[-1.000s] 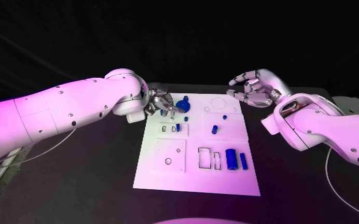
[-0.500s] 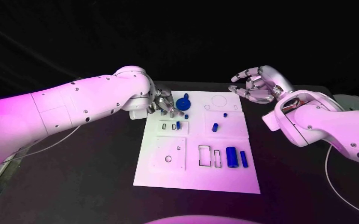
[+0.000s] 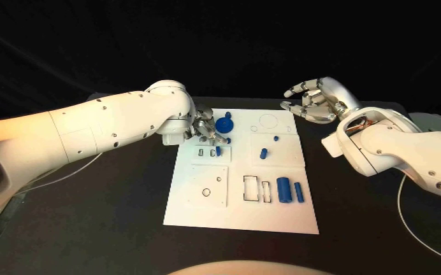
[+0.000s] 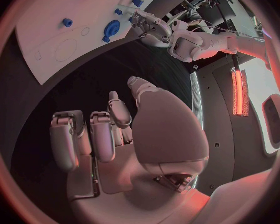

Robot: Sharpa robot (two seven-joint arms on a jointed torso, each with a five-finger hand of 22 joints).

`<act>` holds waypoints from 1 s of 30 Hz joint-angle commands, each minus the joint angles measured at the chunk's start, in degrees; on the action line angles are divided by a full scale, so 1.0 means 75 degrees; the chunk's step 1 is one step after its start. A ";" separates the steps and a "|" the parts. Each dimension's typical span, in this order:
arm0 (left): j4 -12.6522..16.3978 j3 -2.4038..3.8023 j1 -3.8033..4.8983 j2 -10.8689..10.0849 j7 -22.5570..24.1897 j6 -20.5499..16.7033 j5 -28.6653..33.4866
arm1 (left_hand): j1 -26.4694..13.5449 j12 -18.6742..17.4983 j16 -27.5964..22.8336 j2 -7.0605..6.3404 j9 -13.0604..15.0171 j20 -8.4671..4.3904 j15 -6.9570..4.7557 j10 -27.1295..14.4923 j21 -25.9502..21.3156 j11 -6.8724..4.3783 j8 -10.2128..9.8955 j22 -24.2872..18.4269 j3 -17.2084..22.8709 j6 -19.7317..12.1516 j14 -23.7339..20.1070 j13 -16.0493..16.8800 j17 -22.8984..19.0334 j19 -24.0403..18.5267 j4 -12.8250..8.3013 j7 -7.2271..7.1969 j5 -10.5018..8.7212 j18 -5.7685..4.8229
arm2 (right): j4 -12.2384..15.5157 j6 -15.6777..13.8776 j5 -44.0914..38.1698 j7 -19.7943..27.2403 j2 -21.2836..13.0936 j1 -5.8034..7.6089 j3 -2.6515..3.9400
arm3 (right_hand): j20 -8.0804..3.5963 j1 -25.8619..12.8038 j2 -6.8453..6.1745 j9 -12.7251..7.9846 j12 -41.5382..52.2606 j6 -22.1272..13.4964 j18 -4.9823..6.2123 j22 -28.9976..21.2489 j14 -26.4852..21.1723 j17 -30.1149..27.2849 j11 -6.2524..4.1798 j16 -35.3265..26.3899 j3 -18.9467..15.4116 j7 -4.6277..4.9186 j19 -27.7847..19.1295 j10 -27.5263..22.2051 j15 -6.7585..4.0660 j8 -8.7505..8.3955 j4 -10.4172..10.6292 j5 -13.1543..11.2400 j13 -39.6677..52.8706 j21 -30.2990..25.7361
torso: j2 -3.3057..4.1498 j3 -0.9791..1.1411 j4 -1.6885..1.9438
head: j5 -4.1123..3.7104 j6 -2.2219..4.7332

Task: Assemble the parts on the task board

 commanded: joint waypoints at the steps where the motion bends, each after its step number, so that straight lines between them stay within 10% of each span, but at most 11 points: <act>1: -0.0003 -0.0003 0.0003 0.0047 -0.0037 0.0287 0.0083 | 0.0043 0.0049 0.0029 0.0037 0.0017 0.0016 -0.0046 0.0020 0.0033 0.0020 0.0034 0.0016 0.0068 -0.0052 0.0760 0.0012 0.1908 0.0053 -0.0014 -0.0013 0.0015 -0.0081 | -0.0016 0.0008 -0.0008 0.0009 0.0020 0.0002 0.0001 | -0.0034 -0.0046 -0.0019 0.0006 -0.0002 -0.0013 -0.0008 0.1771 0.0563 0.1031 -0.0001 -0.0010 0.0044 -0.0022 0.0591 -0.0019 -0.0059 0.0012 -0.0004 0.0046 -0.0001 0.0010 | -0.0001 0.0002 0.0003 | -0.0004 -0.0012; 30: -0.0188 -0.0071 -0.0038 0.0200 -0.0074 0.0716 0.0292 | 0.0233 0.0176 0.0078 0.0025 0.0081 0.0018 -0.0046 0.0063 0.0129 0.0016 0.0076 0.0174 0.0245 -0.0078 0.0781 0.0157 0.1972 0.0077 -0.0023 -0.0016 0.0007 -0.0105 | -0.0100 0.0056 -0.0005 -0.0013 0.0111 -0.0003 -0.0005 | -0.0036 -0.0068 -0.0013 0.0007 -0.0018 -0.0014 -0.0001 0.1755 0.0561 0.1021 -0.0002 -0.0017 0.0051 -0.0023 0.0577 -0.0024 -0.0061 0.0026 0.0006 0.0060 -0.0020 -0.0014 | 0.0000 -0.0001 0.0014 | -0.0028 -0.0074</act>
